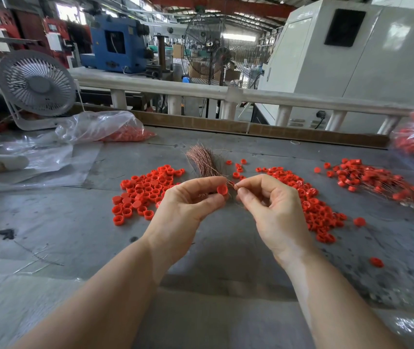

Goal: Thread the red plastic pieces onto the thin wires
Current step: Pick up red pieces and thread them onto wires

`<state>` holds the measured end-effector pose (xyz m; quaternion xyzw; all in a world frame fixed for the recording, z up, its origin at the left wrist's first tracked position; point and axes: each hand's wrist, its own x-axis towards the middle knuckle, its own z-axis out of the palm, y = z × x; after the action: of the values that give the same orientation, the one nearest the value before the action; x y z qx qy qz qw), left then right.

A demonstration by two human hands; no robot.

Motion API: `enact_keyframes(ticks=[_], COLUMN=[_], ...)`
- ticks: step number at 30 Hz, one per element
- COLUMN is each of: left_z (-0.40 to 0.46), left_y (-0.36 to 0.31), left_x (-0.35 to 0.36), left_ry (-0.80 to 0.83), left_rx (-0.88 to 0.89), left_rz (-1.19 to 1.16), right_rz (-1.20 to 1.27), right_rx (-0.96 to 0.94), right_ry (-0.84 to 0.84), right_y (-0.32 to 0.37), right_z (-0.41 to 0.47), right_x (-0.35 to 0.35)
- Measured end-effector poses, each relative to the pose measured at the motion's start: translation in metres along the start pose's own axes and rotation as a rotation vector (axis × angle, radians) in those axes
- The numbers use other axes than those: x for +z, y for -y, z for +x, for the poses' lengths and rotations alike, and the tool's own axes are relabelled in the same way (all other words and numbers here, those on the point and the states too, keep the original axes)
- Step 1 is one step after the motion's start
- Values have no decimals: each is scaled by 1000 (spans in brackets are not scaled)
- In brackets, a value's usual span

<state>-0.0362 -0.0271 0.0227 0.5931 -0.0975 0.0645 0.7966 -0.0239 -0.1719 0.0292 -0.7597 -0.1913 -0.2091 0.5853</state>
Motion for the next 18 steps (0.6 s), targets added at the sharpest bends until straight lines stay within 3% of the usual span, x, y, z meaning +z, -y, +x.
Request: enact_keyframes(ticks=[3, 12, 18], left_z=[0, 0, 1], left_y=[0, -3, -4], left_x=[0, 3, 4], left_ry=[-11, -35, -40], left_rx=[1, -63, -87], left_rz=[26, -191, -163], right_rz=[-10, 1, 0], right_rx=[-9, 11, 15], right_ry=[-3, -10, -9], right_y=[0, -1, -1], right_z=[0, 0, 0], right_x=[0, 1, 1])
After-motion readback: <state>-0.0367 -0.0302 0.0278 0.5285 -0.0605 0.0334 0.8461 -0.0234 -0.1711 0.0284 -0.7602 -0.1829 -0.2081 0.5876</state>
